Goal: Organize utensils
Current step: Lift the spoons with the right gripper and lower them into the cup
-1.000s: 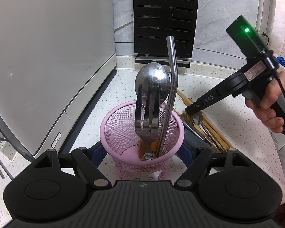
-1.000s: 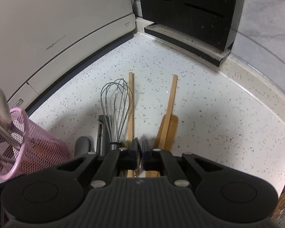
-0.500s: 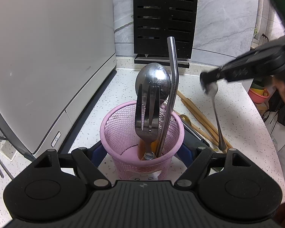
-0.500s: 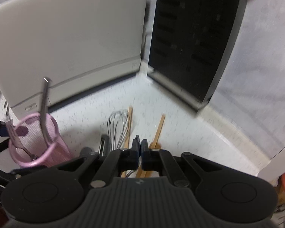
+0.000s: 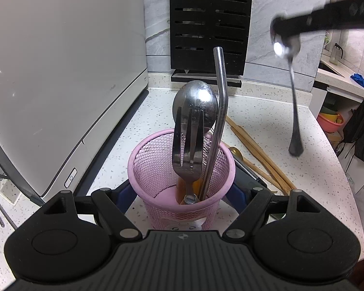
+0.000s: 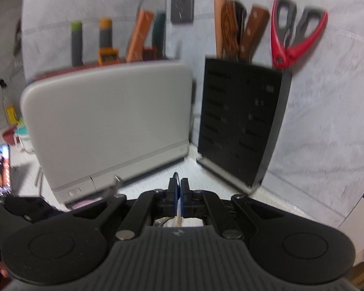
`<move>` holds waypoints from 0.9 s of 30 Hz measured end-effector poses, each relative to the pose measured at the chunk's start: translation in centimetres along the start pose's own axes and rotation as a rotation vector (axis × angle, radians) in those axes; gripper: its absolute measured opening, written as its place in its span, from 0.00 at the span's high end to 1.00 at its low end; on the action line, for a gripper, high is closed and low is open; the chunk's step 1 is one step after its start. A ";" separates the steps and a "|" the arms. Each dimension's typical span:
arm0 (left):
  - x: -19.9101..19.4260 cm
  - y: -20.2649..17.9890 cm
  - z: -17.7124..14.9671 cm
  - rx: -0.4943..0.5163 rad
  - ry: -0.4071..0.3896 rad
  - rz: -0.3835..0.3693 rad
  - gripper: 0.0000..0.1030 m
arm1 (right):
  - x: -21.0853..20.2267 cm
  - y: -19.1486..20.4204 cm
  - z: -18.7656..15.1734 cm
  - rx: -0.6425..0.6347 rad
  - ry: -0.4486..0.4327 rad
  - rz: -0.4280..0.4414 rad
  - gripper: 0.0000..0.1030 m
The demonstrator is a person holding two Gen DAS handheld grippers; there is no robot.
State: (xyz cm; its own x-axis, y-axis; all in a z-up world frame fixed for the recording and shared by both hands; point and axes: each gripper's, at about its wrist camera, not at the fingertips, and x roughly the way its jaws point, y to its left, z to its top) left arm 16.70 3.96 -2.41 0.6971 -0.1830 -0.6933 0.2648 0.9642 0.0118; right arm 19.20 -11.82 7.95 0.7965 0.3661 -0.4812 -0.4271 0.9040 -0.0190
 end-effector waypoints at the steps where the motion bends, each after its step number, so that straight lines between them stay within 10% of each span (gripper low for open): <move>1: 0.0 -0.1 0.0 0.001 0.001 -0.001 0.12 | -0.7 0.2 0.2 0.001 -0.023 0.008 1.00; 16: 0.4 -0.2 0.3 0.001 0.008 0.003 0.12 | -3.0 4.4 1.4 -0.032 -0.151 0.148 1.00; 27: 0.3 -0.2 0.2 0.006 0.007 -0.007 0.12 | 0.0 6.7 0.6 -0.057 -0.179 0.097 1.00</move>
State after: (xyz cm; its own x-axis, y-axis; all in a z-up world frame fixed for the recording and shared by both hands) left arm 17.01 3.70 -2.51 0.6902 -0.1885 -0.6986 0.2738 0.9617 0.0110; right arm 16.60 -5.65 8.36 0.8117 0.4889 -0.3197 -0.5250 0.8505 -0.0322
